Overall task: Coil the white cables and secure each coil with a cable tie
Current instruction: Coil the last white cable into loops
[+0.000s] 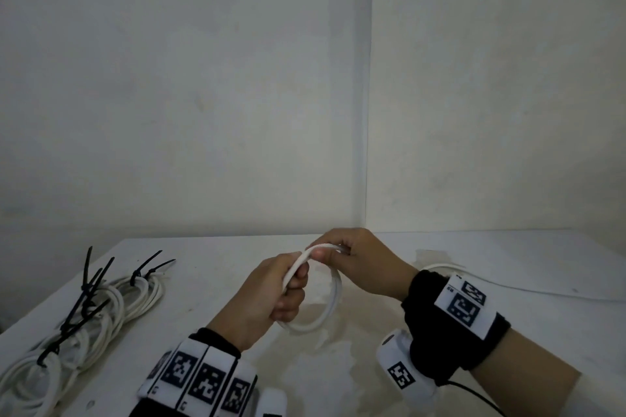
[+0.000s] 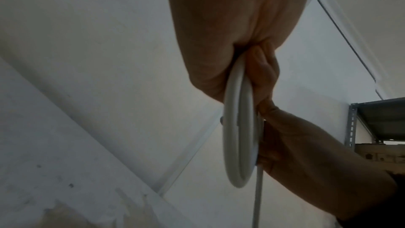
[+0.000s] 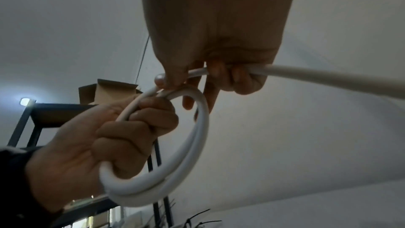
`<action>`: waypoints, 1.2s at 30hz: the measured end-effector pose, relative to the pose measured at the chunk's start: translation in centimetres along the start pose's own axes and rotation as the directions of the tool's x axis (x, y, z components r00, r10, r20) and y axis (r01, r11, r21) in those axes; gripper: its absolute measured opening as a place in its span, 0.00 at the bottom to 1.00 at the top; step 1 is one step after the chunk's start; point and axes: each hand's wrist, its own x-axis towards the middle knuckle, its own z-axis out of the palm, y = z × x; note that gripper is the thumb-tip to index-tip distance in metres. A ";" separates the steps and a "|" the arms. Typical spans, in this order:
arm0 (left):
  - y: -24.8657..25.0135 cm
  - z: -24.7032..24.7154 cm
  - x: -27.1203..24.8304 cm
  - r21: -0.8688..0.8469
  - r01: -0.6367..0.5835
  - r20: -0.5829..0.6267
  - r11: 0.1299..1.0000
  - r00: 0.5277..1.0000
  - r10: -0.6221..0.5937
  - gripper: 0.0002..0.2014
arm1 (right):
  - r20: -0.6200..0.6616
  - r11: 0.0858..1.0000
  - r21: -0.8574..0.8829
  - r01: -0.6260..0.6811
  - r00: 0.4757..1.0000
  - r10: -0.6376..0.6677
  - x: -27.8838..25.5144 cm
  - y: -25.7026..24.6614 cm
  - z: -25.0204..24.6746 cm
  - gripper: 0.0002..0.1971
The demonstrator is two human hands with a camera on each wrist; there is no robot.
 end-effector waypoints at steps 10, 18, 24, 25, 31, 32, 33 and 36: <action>0.0 0.8 0.1 0.192 -0.168 -0.088 0.967 0.978 0.187 0.19 | 0.077 0.974 0.167 -0.151 0.987 0.140 0.1 -1.3 -1.0 0.16; -1.2 0.1 0.2 0.694 -0.314 -0.023 0.648 0.890 0.456 0.16 | 0.093 0.983 0.088 -0.159 0.984 0.151 0.1 -0.9 -1.1 0.16; -1.3 -0.2 1.1 0.640 -0.280 -0.008 0.716 0.929 0.370 0.17 | 0.072 0.987 0.055 -0.151 0.987 0.147 0.2 -0.6 -1.6 0.15; -1.2 -0.3 1.1 0.606 -0.268 0.004 0.749 0.943 0.334 0.17 | 0.074 0.988 0.039 -0.150 0.986 0.147 0.2 -0.5 -1.7 0.15; -1.3 1.1 0.9 0.463 -0.267 -0.064 0.845 0.941 0.333 0.17 | 0.043 0.982 0.092 -0.168 0.985 0.164 0.0 -0.3 -1.9 0.14; -1.4 1.5 0.8 0.425 -0.266 -0.085 0.865 0.940 0.331 0.17 | 0.034 0.980 0.107 -0.169 0.986 0.166 0.0 -0.4 -1.8 0.14; -1.4 1.7 0.7 0.390 -0.264 -0.101 0.882 0.940 0.326 0.17 | 0.028 0.979 0.115 -0.168 0.986 0.166 -0.1 -0.3 -1.8 0.14; -1.4 1.5 0.7 0.311 -0.259 -0.138 0.915 0.940 0.313 0.17 | 0.010 0.986 0.097 -0.138 0.990 0.138 -0.5 0.1 -1.6 0.14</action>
